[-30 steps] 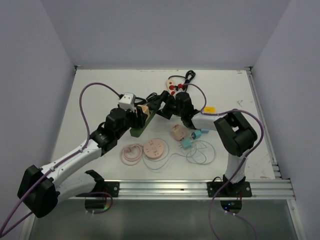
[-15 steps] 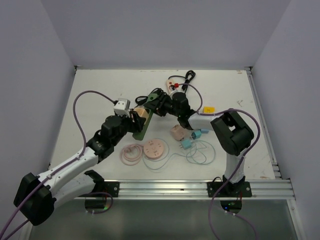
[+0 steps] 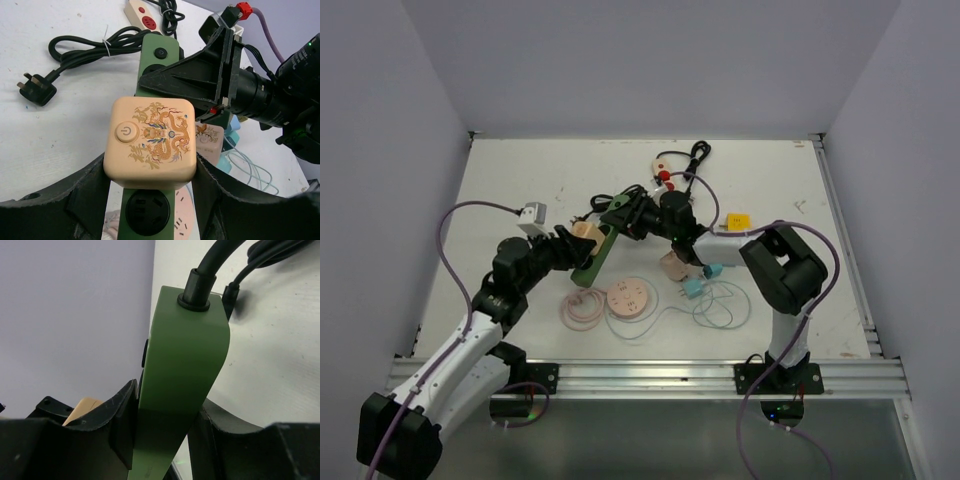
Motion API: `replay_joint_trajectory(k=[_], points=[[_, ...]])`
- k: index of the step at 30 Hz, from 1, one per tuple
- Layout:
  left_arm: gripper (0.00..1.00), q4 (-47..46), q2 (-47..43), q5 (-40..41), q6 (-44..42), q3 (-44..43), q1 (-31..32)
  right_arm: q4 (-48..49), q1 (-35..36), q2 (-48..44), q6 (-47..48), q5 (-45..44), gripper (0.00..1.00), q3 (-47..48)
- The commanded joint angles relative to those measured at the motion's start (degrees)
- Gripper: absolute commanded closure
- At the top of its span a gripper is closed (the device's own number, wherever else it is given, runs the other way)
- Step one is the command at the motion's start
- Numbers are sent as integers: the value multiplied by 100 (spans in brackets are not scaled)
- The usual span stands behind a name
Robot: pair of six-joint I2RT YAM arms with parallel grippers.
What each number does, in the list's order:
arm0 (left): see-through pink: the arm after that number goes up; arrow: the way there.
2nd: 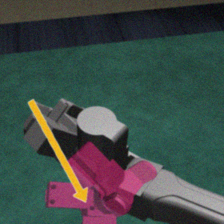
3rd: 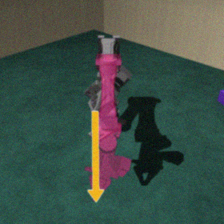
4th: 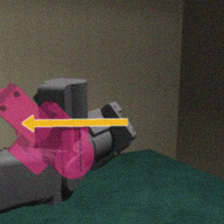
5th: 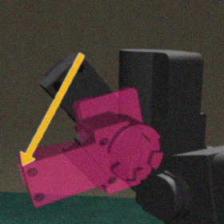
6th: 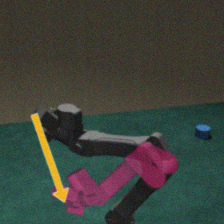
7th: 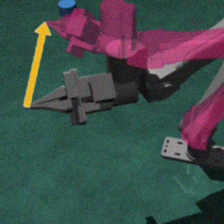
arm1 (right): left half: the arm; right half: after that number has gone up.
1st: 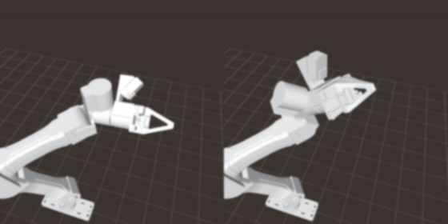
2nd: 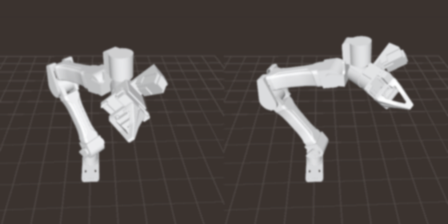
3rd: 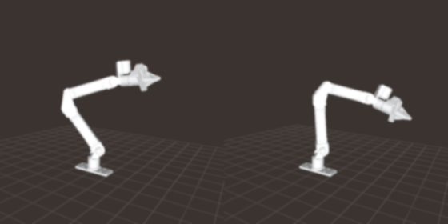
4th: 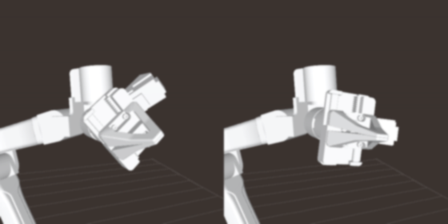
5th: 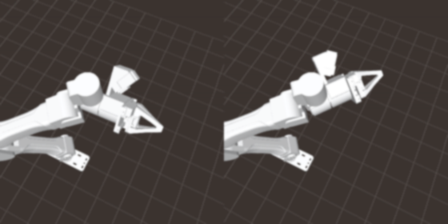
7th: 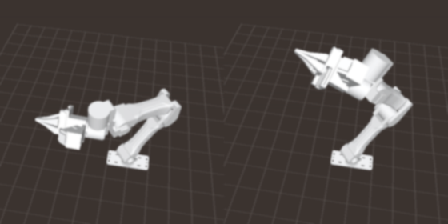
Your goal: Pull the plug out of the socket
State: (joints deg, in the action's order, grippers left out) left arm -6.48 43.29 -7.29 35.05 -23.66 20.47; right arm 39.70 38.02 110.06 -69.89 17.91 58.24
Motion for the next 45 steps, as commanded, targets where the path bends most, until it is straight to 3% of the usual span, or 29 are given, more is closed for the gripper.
replay_joint_trajectory(k=[1, 6, 8, 13, 16, 21, 26, 30, 34, 38, 45], points=[[100, -1118, -119, 941, 249, -534, -456, -1016, -392, -318, 1240, -727, 100, -41], [100, -1330, 443, -209, -692, -1025, -439, -1825, -401, -406, 1294, -1008, 100, 179], [100, -1514, 426, -273, -910, -1018, -395, -1940, -392, -406, 1258, -1201, 100, 258], [100, -1409, 435, 429, -1667, -1193, 263, -2133, -392, -144, 881, -1325, 100, 451], [100, -1374, 540, 702, -1914, -1246, 765, -1652, -401, 24, 670, -1141, 100, 478], [100, -1172, 549, 955, -1756, -1290, 827, -1316, -418, 410, 704, -965, 100, 899], [100, -654, 348, 1379, -1668, -1352, 827, -1579, -471, 1007, 871, -711, 100, 2023], [100, -398, 268, 1748, -1615, -1255, 827, -2481, -524, 1737, 1108, -482, 86, 3235], [100, -257, 329, 1705, -1589, -1220, 818, -2889, -638, 2527, 1153, -96, 83, 4211], [100, -248, 426, 1626, -1598, -1185, 818, -3275, -805, 2767, 1381, 318, 52, 4539], [100, -284, 628, 1441, -1606, -1202, 827, -3793, -1007, 2213, 2092, 424, 26, 4161]])
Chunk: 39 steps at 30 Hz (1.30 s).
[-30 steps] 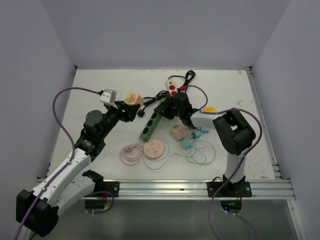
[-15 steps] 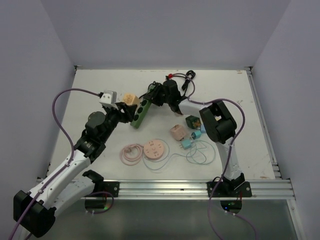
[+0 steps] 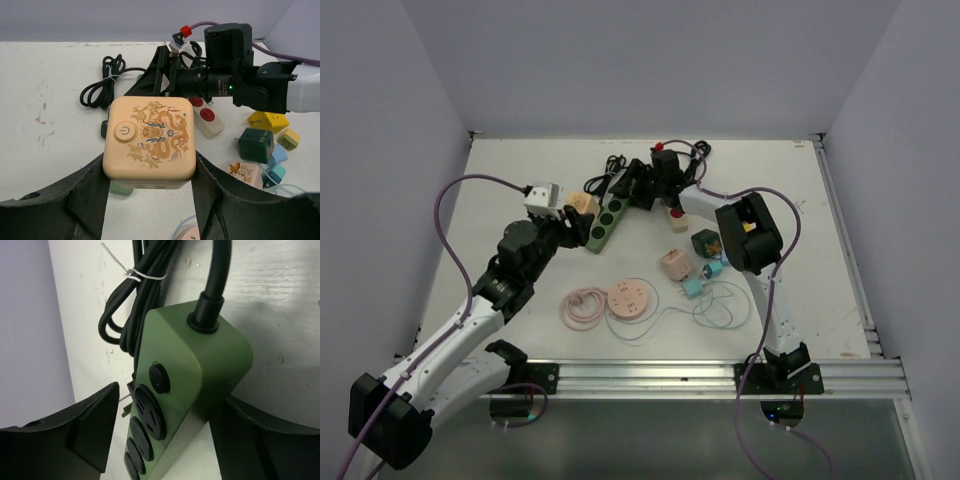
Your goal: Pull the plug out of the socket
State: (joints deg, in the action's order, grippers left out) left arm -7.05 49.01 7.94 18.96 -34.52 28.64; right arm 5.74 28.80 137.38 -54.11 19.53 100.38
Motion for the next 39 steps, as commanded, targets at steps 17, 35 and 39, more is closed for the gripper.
replay_joint_trajectory(k=[17, 35, 39], points=[[100, -68, 407, -328, 72, -239, 10, -2884, -489, -1862, 1507, -335, 1, 175], [94, -850, 3595, -2490, 1171, -1056, 457, -2243, -1315, -6802, 2194, 139, 1, -4033], [91, -1114, 4176, -2648, 1408, -1258, 537, -2585, -1412, -7628, 2500, 166, 1, -4509]])
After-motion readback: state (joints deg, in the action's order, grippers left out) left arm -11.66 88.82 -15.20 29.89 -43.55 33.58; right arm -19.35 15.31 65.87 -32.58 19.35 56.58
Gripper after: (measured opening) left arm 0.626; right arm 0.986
